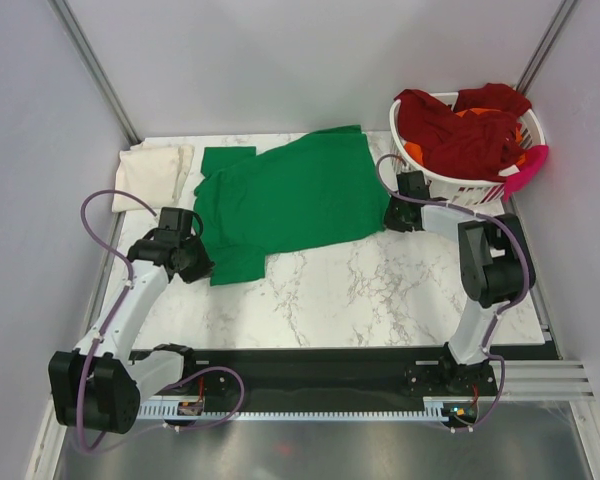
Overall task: Fold and stack the t-shirts
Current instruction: Flatten the tshirt out
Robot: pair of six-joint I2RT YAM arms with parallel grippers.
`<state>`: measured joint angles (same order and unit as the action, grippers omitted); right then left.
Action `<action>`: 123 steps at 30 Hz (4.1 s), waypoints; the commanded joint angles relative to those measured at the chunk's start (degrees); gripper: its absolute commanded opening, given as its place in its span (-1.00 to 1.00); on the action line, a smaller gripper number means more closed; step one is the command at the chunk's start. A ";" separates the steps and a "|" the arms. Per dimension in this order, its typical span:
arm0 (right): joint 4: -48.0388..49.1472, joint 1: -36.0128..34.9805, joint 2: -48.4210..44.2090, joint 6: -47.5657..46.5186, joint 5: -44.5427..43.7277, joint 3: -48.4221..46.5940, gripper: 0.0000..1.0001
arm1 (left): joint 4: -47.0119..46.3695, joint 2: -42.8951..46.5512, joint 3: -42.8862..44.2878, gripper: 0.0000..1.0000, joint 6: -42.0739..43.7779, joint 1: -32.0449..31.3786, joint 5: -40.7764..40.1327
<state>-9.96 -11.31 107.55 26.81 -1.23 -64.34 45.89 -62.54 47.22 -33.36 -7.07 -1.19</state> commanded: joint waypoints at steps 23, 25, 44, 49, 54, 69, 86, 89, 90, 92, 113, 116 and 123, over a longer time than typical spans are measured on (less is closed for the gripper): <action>-19.14 0.41 -46.27 5.97 11.77 31.36 -1.00 | 17.30 24.21 -8.44 -0.90 -1.44 0.48 19.81; -19.05 0.41 -47.16 6.94 13.97 31.90 -1.00 | 17.22 24.92 -9.43 -0.91 -0.92 -0.48 20.61; -29.86 5.51 -68.61 18.71 -1.52 31.72 -0.91 | 18.10 18.69 -4.50 -0.85 -0.29 -1.98 18.23; -26.87 5.42 -66.67 16.53 10.20 36.47 0.67 | 19.15 18.34 -0.05 0.29 2.07 -2.16 20.89; -25.82 5.42 -70.37 14.33 8.26 33.67 0.86 | 20.47 13.51 10.95 0.57 4.71 -2.16 12.02; -21.69 5.25 -66.86 11.34 14.24 29.53 0.88 | -4.23 -33.65 32.30 0.12 7.96 3.82 -3.81; -21.42 5.33 -63.34 6.07 14.07 29.27 0.91 | -6.60 -65.49 56.48 0.33 12.18 5.40 -4.08; -20.90 5.25 -62.11 5.54 13.54 29.53 0.92 | -6.60 -67.79 58.33 0.19 12.45 5.49 -3.91; -20.63 5.33 -61.76 5.45 13.37 29.71 0.92 | -6.60 -69.02 58.60 0.09 12.45 5.40 -4.17; -19.75 5.33 -60.88 5.27 13.10 30.06 0.92 | -6.60 -69.82 59.12 -0.87 12.53 5.40 -3.56; -13.16 5.25 -52.53 4.48 13.27 30.94 0.94 | 2.37 -64.47 73.91 0.40 16.06 6.28 -19.65; -11.76 5.25 -51.65 4.83 13.71 31.03 0.94 | -1.40 -59.63 66.35 0.21 13.77 4.62 -6.87; -12.54 5.16 -52.52 4.48 14.33 29.89 0.94 | -5.81 -62.61 59.66 0.17 10.52 1.27 0.93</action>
<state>-23.68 -6.00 56.42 31.68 12.25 -33.39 43.11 -124.14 108.66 -19.09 -5.06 -5.23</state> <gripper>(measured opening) 0.970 0.586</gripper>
